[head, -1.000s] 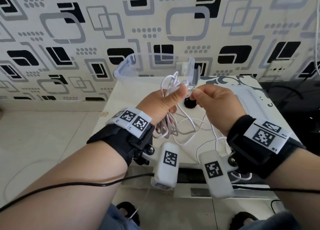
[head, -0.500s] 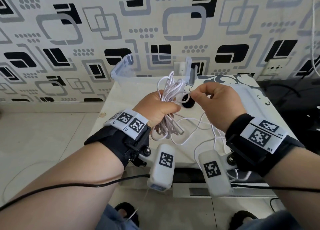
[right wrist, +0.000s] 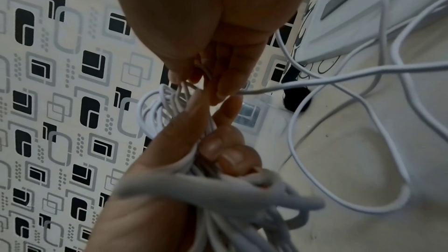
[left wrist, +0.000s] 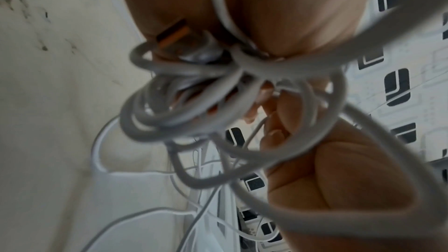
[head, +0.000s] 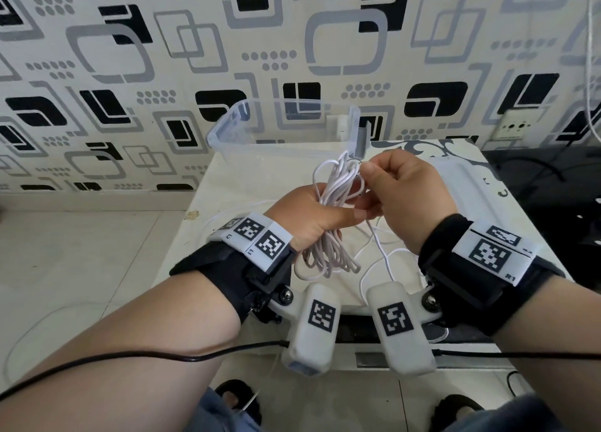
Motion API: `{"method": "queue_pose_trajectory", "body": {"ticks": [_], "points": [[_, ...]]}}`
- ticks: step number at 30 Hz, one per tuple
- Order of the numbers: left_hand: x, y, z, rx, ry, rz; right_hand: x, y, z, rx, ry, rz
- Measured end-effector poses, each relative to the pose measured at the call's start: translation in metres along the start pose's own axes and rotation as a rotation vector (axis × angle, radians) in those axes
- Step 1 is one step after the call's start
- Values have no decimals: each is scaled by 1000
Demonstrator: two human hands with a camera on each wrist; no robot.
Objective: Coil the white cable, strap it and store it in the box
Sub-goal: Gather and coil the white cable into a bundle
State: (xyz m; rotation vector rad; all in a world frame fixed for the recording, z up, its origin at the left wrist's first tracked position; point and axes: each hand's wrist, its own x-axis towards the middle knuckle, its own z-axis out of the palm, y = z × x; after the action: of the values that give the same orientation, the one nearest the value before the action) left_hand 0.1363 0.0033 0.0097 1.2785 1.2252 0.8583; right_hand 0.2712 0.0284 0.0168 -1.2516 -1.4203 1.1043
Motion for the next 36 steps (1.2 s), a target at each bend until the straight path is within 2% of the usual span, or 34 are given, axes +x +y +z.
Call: {"method": "queue_pose_trajectory", "body": {"ticks": [8, 12, 16, 19, 21, 25, 30, 36], "points": [[5, -11, 5, 41, 128, -46, 0, 6, 4, -78, 50, 25], [7, -13, 8, 70, 182, -52, -2, 4, 6, -58, 23, 31], [7, -5, 7, 84, 238, 8, -2, 4, 7, -82, -19, -14], [9, 2, -1, -17, 320, 48, -3, 8, 7, -122, -103, -1], [11, 2, -10, -176, 383, 46, -5, 11, 6, -139, -161, 31], [13, 2, -23, -381, 423, 90, -5, 15, 7, -187, -240, 77], [13, 4, -31, -430, 480, 127, -5, 18, 5, -229, -317, 144], [16, 6, -48, -455, 565, 153, -9, 22, 0, -524, -400, 59]]}}
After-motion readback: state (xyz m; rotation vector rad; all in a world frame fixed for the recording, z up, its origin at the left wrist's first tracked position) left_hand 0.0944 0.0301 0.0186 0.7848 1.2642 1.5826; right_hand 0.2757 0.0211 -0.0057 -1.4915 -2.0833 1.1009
